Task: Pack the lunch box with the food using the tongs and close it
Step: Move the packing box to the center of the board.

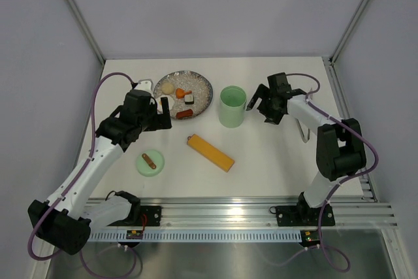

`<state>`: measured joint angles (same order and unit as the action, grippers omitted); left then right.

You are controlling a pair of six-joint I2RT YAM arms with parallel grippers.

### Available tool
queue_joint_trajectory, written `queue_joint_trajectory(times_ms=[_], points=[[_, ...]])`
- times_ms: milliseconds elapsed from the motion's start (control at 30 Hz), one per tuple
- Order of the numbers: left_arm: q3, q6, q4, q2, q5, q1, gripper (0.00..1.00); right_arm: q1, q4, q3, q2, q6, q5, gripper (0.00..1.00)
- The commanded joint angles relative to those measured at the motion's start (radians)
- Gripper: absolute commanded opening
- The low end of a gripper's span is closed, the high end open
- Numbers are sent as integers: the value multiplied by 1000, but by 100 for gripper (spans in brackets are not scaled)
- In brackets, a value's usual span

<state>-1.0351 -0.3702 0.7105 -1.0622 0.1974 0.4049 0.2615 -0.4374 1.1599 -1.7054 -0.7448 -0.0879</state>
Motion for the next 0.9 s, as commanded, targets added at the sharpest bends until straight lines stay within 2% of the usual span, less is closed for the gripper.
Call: queue_joint_trajectory(times_ms=[0, 67, 133, 200, 300, 400, 567, 600, 800, 867], points=[[-48, 7, -16, 25, -6, 3, 99, 4, -150, 115, 16, 149, 161, 99], [-46, 8, -16, 31, -4, 3, 99, -1, -188, 124, 39, 212, 325, 99], [-42, 10, -16, 33, -4, 5, 99, -47, -205, 115, 78, 246, 370, 100], [-42, 10, -17, 34, -4, 3, 99, -134, -189, 83, 105, 266, 355, 100], [-40, 10, -16, 39, -6, 3, 99, -191, -219, 87, 81, 340, 387, 99], [-36, 10, -20, 39, -10, 3, 99, -206, -265, 125, 14, 410, 419, 99], [-33, 1, -23, 38, -23, 3, 99, -249, -265, 164, -72, 476, 378, 98], [-33, 1, -23, 39, -26, 5, 99, -252, -265, 170, -97, 484, 366, 92], [-31, 1, -17, 47, -23, 3, 99, -308, -256, 202, -183, 506, 295, 75], [-33, -1, -17, 47, -21, 3, 99, -308, -258, 216, -200, 509, 277, 61]])
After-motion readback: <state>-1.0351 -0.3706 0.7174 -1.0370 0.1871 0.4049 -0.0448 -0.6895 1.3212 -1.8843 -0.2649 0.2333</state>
